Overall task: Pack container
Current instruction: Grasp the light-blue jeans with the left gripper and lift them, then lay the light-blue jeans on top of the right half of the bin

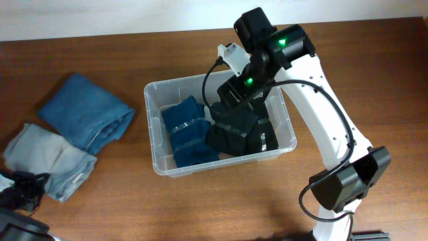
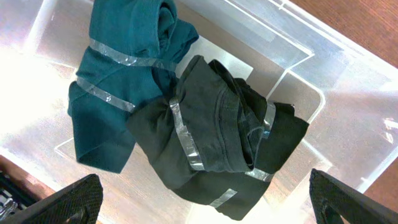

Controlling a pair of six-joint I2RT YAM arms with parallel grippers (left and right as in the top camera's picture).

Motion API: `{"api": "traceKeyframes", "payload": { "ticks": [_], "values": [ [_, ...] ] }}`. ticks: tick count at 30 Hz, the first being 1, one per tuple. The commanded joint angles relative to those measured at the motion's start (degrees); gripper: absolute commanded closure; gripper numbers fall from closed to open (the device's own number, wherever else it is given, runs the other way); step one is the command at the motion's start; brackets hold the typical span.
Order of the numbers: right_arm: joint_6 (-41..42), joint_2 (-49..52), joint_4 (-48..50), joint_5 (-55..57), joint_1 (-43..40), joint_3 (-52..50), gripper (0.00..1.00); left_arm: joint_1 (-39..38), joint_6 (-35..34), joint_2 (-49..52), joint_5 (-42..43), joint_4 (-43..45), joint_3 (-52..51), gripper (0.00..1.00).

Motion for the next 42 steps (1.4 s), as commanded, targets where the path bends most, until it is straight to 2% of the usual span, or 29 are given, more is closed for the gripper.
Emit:
{"api": "traceKeyframes", "payload": {
  "ticks": [1,3,6,8,10,13,14,17,18,20,22,25,26,31,35,37,38,39,40,41,42],
  "values": [
    [1.6,-0.7,-0.3,1.3,-0.4,0.5,0.01,-2.1,1.2,-2.4,15.3,-3.1,-1.6,0.99],
    [6.0,-3.0,-0.4,7.2,-0.4,2.2,0.01,-2.6,0.7,-8.3,19.0,-3.7,-1.2,0.99],
    [11.5,-7.6,-1.1,15.0,-1.1,5.7,0.01,-4.2,-1.6,-19.0,19.3,-4.5,0.3,0.99],
    [13.3,-10.4,-1.3,15.4,-2.8,7.9,0.02,-6.1,-3.0,-25.5,19.3,-4.5,1.4,0.99],
    [15.5,-14.4,-1.4,15.4,-7.3,9.6,0.01,-11.5,-6.7,-33.9,19.1,-4.5,2.7,0.99],
    [16.2,-17.6,-2.6,15.3,-15.3,9.6,0.02,-20.9,-11.3,-40.9,17.9,-2.5,2.9,0.99],
    [16.2,-18.1,-3.9,14.7,-19.3,9.6,0.01,-29.5,-14.4,-44.4,13.3,-0.5,2.9,0.99],
    [16.1,-17.7,-6.2,9.1,-26.1,9.6,0.01,-44.1,-18.1,-47.1,4.7,4.1,2.9,0.99],
    [16.1,-17.4,-6.6,7.7,-27.6,9.6,0.02,-48.3,-19.3,-47.3,2.3,5.6,2.9,0.99],
    [16.1,-16.6,-7.4,6.2,-30.2,9.6,0.01,-62.3,-22.8,-46.4,-8.0,9.4,2.9,0.99],
    [16.1,-16.3,-7.5,6.3,-30.8,9.3,0.01,-71.0,-24.3,-44.5,-14.6,11.8,2.9,1.00],
    [16.1,-16.3,-7.3,6.3,-30.8,8.5,0.02,-81.7,-27.0,-39.8,-19.2,17.3,2.9,0.99],
    [16.1,-16.3,-7.3,6.3,-30.8,8.0,0.01,-87.1,-29.8,-36.0,-20.7,21.0,2.9,0.99],
    [16.1,-16.3,-7.3,6.3,-30.8,7.7,0.01,-96.8,-38.0,-23.1,-24.3,27.7,2.9,0.99],
    [16.1,-16.3,-7.3,6.3,-30.8,7.7,0.01,-98.6,-45.2,-13.8,-22.3,28.4,2.9,0.99],
    [16.1,-16.3,-7.3,6.3,-30.8,7.7,0.02,-98.7,-45.8,-10.6,-20.1,28.3,2.9,1.00],
    [16.1,-16.3,-7.3,6.3,-30.8,7.7,0.02,-98.6,-45.8,-10.3,-20.2,28.3,2.9,0.96],
    [16.1,-16.3,-7.3,6.3,-30.8,7.7,0.02,-98.0,-45.1,-10.3,-20.4,28.4,2.9,0.73],
    [16.1,-16.3,-7.3,6.3,-30.8,7.7,0.01,-96.8,-42.3,-10.6,-20.3,28.8,3.0,0.42],
    [16.1,-16.3,-7.3,6.2,-30.8,7.7,0.02,-94.3,-37.8,-11.7,-20.3,28.1,3.4,0.07],
    [16.1,-16.3,-7.4,6.2,-30.8,7.7,0.02,-91.6,-35.0,-13.2,-20.2,25.9,4.0,0.01]
  ]
}}
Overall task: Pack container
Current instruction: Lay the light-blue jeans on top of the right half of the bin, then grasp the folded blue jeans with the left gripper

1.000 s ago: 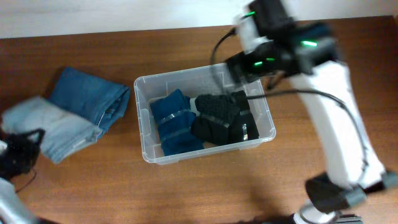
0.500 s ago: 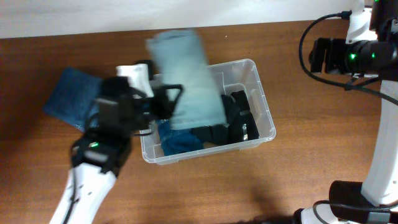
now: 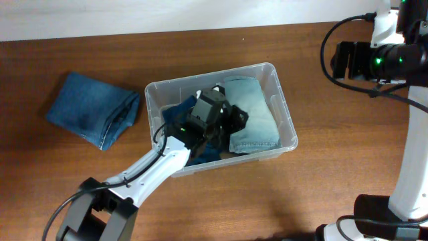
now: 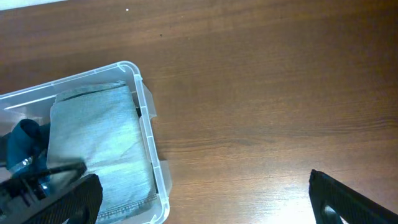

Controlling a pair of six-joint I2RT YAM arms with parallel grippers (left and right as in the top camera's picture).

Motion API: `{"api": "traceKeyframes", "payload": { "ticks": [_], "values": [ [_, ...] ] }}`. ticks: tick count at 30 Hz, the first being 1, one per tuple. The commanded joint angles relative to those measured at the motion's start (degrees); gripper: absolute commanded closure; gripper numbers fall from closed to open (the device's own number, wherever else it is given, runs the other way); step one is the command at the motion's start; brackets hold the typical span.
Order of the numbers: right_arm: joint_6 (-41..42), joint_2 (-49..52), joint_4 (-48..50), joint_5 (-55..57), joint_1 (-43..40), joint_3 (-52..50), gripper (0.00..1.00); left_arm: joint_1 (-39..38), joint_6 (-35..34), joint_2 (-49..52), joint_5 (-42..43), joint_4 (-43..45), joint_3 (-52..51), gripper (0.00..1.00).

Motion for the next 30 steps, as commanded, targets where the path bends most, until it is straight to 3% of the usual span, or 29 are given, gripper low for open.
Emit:
{"api": "traceKeyframes", "payload": {
  "ticks": [1,7,10,11,14,17,19,24,29,30],
  "values": [
    [0.2,-0.2,-0.1,-0.5,-0.2,-0.3,0.01,7.9,8.3,-3.5,0.8,-4.3,2.7,0.01],
    [0.2,-0.2,-0.1,-0.6,-0.2,-0.3,0.01,30.2,22.3,-20.2,-2.2,-16.1,4.4,0.01],
    [0.2,-0.2,-0.1,-0.6,-0.2,-0.3,0.02,44.6,22.1,-23.6,-3.9,-22.5,4.4,0.01],
    [0.2,-0.2,-0.1,-0.6,-0.2,-0.3,0.02,52.7,20.2,-22.9,-3.8,-26.8,4.2,0.01],
    [0.2,-0.2,0.0,-0.6,-0.1,-0.3,0.02,64.4,19.0,-17.2,-3.5,-32.6,4.1,0.01],
    [0.2,-0.2,0.0,-0.6,-0.1,-0.3,0.02,68.9,19.1,-9.0,-1.0,-32.8,4.1,0.01],
    [0.0,-0.2,-0.1,-0.6,-0.2,-0.3,0.02,70.2,19.9,-0.9,5.4,-29.9,4.1,0.01],
    [0.0,-0.2,-0.1,-0.8,-0.1,-0.3,0.02,69.6,20.8,11.4,13.0,-17.1,4.1,0.01],
    [0.0,-0.1,-0.1,-0.8,-0.1,-0.3,0.01,66.5,20.8,18.5,14.5,-12.2,4.1,0.02],
    [0.0,-0.2,-0.1,-0.8,-0.1,-0.3,0.01,65.6,21.1,19.1,14.5,-12.0,4.1,0.17]
  ]
}}
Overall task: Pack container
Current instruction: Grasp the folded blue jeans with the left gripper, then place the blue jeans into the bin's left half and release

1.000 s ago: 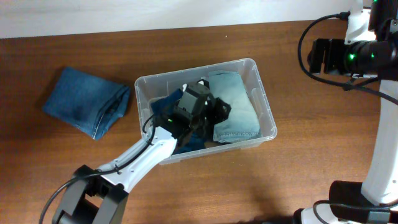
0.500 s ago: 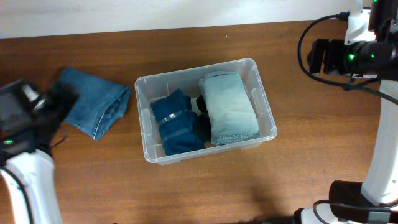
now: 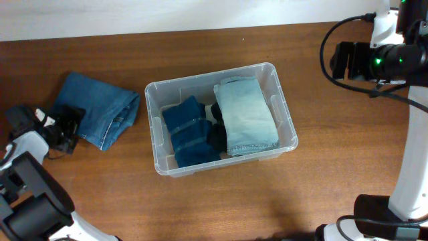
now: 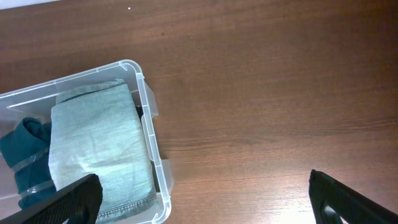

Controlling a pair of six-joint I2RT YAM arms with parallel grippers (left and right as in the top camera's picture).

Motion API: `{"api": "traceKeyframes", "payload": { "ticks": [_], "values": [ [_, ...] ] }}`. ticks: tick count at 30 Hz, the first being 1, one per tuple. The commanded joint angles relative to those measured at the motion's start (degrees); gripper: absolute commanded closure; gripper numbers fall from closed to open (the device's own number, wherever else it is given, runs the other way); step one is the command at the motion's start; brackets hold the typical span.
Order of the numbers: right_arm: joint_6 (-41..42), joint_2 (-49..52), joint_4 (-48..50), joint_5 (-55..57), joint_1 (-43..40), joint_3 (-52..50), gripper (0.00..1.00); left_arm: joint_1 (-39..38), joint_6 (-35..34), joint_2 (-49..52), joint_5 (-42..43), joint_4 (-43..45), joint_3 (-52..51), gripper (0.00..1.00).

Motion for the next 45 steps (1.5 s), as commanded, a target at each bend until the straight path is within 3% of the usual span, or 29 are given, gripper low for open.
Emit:
{"api": "traceKeyframes", "payload": {
  "ticks": [1,2,4,5,9,15,19,22,26,30,36,39,40,41,42,43,45],
  "values": [
    [0.1,-0.1,0.1,-0.4,-0.1,-0.3,0.02,-2.7,2.2,4.4,1.9,-0.1,-0.8,0.38],
    [0.0,-0.1,0.0,-0.4,-0.1,-0.3,0.02,-3.0,3.0,4.4,2.5,0.2,-0.7,0.50],
    [0.0,-0.2,0.0,-0.4,-0.1,-0.3,0.02,-3.7,3.5,3.6,6.9,0.5,-0.2,0.97],
    [0.0,-0.2,0.0,-0.4,-0.1,-0.3,0.01,-3.7,3.5,3.0,8.8,0.4,-0.1,0.99],
    [-0.8,-0.2,-0.4,-0.3,-0.2,-0.3,0.02,-3.5,6.8,-3.5,12.2,-2.9,0.6,0.99],
    [-1.9,-0.2,0.0,-0.3,-0.2,-0.3,0.02,-6.7,10.7,-29.5,12.1,-12.3,3.2,0.99],
    [-1.9,-0.2,-0.2,-0.3,-0.2,-0.3,0.02,-16.9,10.6,-43.9,11.0,-14.2,3.3,0.99],
    [-1.9,-0.2,-0.3,-0.3,-0.2,-0.3,0.02,-26.6,10.4,-49.1,6.3,-17.0,3.3,0.99],
    [-1.9,-0.1,-0.3,-0.4,-0.2,-0.3,0.02,-39.5,10.5,-48.6,-3.1,-22.4,3.2,0.99],
    [-1.9,-0.2,-0.4,-0.5,-0.2,-0.3,0.02,-48.0,10.5,-42.0,-4.3,-23.6,3.1,0.99],
    [-1.9,-0.2,-0.5,-0.5,-0.2,-0.3,0.02,-51.0,12.4,-27.0,-4.5,-24.2,3.1,0.99],
    [-1.9,-0.2,-0.5,-0.5,-0.2,-0.3,0.02,-50.5,12.4,-21.7,-8.5,-28.2,3.1,0.99],
    [-1.9,-0.2,-0.5,-0.5,-0.2,-0.3,0.02,-50.0,12.4,-21.5,-10.8,-29.6,3.1,0.91],
    [-1.9,-0.2,-0.5,-0.5,-0.2,-0.3,0.02,-49.2,12.4,-21.5,-12.9,-30.8,3.2,0.68],
    [-1.9,-0.2,-0.5,-0.5,-0.2,-0.3,0.01,-47.8,12.4,-22.2,-14.5,-32.0,3.7,0.17],
    [-1.9,-0.2,-0.5,-0.5,-0.2,-0.3,0.01,-46.3,12.8,-22.9,-15.1,-32.9,4.7,0.07],
    [-1.8,-0.2,-0.5,-0.6,-0.2,-0.3,0.02,-44.0,14.8,-24.3,-15.0,-33.9,7.5,0.01]
  ]
}}
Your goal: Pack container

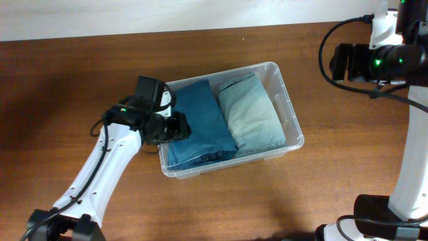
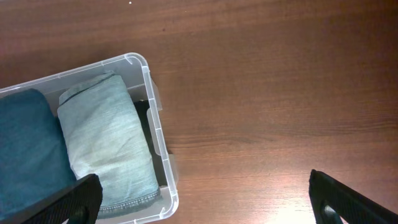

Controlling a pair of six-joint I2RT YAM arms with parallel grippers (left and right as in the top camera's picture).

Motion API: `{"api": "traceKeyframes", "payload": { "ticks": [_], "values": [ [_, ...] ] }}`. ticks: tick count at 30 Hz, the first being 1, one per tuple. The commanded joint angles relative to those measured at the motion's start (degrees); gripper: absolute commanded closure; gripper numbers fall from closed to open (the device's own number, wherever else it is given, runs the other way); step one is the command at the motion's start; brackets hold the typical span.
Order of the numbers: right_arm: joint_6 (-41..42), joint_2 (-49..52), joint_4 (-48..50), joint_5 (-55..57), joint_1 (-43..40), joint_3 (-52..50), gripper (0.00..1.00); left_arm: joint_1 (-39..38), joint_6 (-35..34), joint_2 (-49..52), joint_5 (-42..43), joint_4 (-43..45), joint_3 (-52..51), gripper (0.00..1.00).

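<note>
The clear plastic container (image 1: pixel 227 165) stands mid-table. Folded dark blue jeans (image 1: pixel 200 124) fill its left half and folded light blue jeans (image 1: pixel 251 112) its right half. My left gripper (image 1: pixel 172 126) is at the container's left wall, on the dark jeans' left edge; its fingers are too dark to read. High at the far right my right gripper (image 1: pixel 340 61) hangs open and holds nothing. In the right wrist view the gripper (image 2: pixel 205 208) is over bare wood, beside the container (image 2: pixel 151 81), the light jeans (image 2: pixel 106 140) and the dark jeans (image 2: pixel 25 149).
Brown wooden table (image 1: pixel 67 73) all round the container. The pale wall runs along the far edge. The right arm's base (image 1: pixel 374 217) stands at the near right corner.
The dark blue jeans lay on the table at the left; now they lie in the container over the teal bundle. My left gripper has come from them to the container's left wall. The container sits slightly further right.
My right gripper was over the container, which held teal and black bundles; both jeans lay on the table. Then the light jeans were in the container under my left gripper, the right arm far right. Then my left gripper was at the dark jeans, now packed.
</note>
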Motion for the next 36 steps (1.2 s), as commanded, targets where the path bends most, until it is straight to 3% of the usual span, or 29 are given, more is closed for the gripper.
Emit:
{"api": "traceKeyframes", "payload": {
  "ticks": [1,6,7,8,9,10,11,18,21,24,28,30,31,32,33,36],
  "values": [
    [-0.3,-0.1,0.0,-0.6,-0.2,-0.2,0.02,4.8,3.8,-2.8,-3.0,-1.6,7.0,0.01],
    [-0.3,-0.2,0.1,-1.4,-0.2,-0.2,0.01,7.4,8.4,-5.7,-3.8,0.8,19.5,0.03],
    [-0.3,-0.1,0.1,-1.4,-0.2,-0.2,0.02,7.3,8.4,-5.7,-3.8,1.8,20.3,0.16],
    [-0.3,-0.1,0.1,-1.4,-0.2,-0.2,0.01,7.1,8.4,-5.7,-3.8,2.6,20.2,0.37],
    [-0.3,-0.1,0.1,-1.4,-0.2,-0.2,0.02,6.6,8.4,-5.2,-3.8,2.8,19.8,0.62],
    [-0.3,-0.1,0.1,-1.4,-0.2,-0.2,0.02,5.9,8.4,-4.3,-3.8,2.7,19.3,0.96],
    [-0.3,-0.1,0.1,-1.4,-0.2,-0.2,0.01,5.2,8.4,-3.5,-3.8,2.6,18.8,0.99],
    [-0.3,-0.1,0.3,-1.4,-0.2,-0.2,0.01,-1.9,8.4,11.7,-4.1,1.4,8.4,0.99],
    [-0.3,-0.1,0.3,-1.4,-0.2,-0.2,0.01,-1.9,8.4,18.5,-9.0,1.3,7.2,1.00],
    [-0.3,-0.1,0.2,-1.4,-0.2,-0.2,0.01,-1.1,8.4,18.9,-10.3,0.6,8.6,0.99],
    [-1.5,-0.2,-0.1,-2.6,0.1,-0.2,0.02,2.2,9.5,9.5,-16.2,-6.8,18.5,0.99],
    [-2.8,-0.2,0.3,-3.5,0.8,-0.2,0.02,4.1,9.5,5.3,-20.2,-6.9,20.0,0.90],
    [-4.0,-0.1,1.4,-3.3,1.8,-0.2,0.02,6.1,9.5,2.1,-22.5,-6.0,20.3,0.50],
    [-4.0,0.5,2.4,-3.3,2.8,-0.2,0.02,9.6,9.4,-1.5,-23.6,-5.0,20.3,0.22],
    [-4.0,1.5,2.8,-3.1,4.0,-0.2,0.02,11.5,9.4,-2.5,-23.6,-5.0,20.3,0.01],
    [-5.2,6.3,3.8,-2.9,7.1,-0.2,0.02,16.7,9.5,-3.2,-22.9,-5.6,20.3,0.01]
  ]
}}
